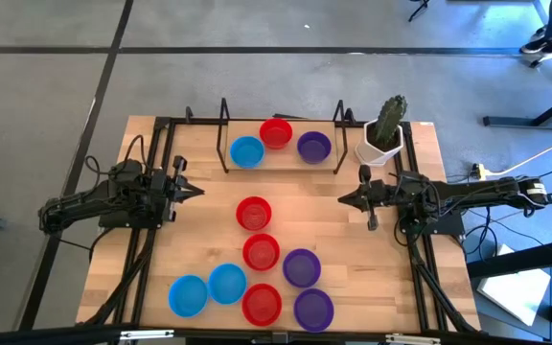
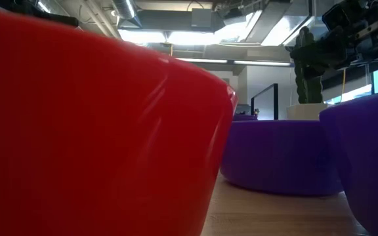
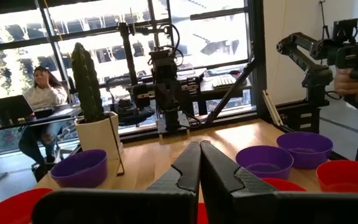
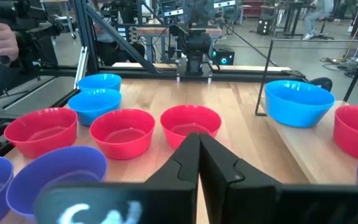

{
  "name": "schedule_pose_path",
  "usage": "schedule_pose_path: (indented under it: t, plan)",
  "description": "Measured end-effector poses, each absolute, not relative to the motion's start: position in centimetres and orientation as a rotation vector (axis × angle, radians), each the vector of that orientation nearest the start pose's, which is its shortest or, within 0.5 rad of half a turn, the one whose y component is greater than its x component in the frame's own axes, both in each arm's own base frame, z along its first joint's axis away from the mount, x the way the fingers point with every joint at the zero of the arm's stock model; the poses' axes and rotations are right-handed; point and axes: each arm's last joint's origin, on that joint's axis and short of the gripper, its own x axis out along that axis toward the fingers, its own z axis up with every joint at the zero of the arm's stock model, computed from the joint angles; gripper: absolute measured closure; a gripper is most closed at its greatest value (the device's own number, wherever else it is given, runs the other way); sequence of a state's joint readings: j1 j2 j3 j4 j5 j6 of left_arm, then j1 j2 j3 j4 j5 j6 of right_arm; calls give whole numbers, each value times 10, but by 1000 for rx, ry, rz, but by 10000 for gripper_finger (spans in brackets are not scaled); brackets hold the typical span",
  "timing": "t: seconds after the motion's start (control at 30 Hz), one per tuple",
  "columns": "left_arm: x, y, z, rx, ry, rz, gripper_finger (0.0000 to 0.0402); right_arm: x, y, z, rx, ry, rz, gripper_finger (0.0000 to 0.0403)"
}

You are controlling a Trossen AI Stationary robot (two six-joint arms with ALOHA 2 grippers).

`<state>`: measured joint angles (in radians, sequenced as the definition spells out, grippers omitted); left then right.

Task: Pick & Place Mini bowls
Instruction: Stack the red bowl on top of the red bowl on the shelf

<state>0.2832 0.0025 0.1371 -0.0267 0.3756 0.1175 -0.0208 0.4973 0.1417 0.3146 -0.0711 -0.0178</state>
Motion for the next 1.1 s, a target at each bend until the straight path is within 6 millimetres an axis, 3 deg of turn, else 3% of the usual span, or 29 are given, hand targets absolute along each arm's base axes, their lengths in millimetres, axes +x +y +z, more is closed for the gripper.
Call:
schedule_pose_path:
  t: [1.1]
  plan:
    - [84, 14, 207, 170, -109, -85, 393, 135, -1, 193, 2, 75, 51, 393]
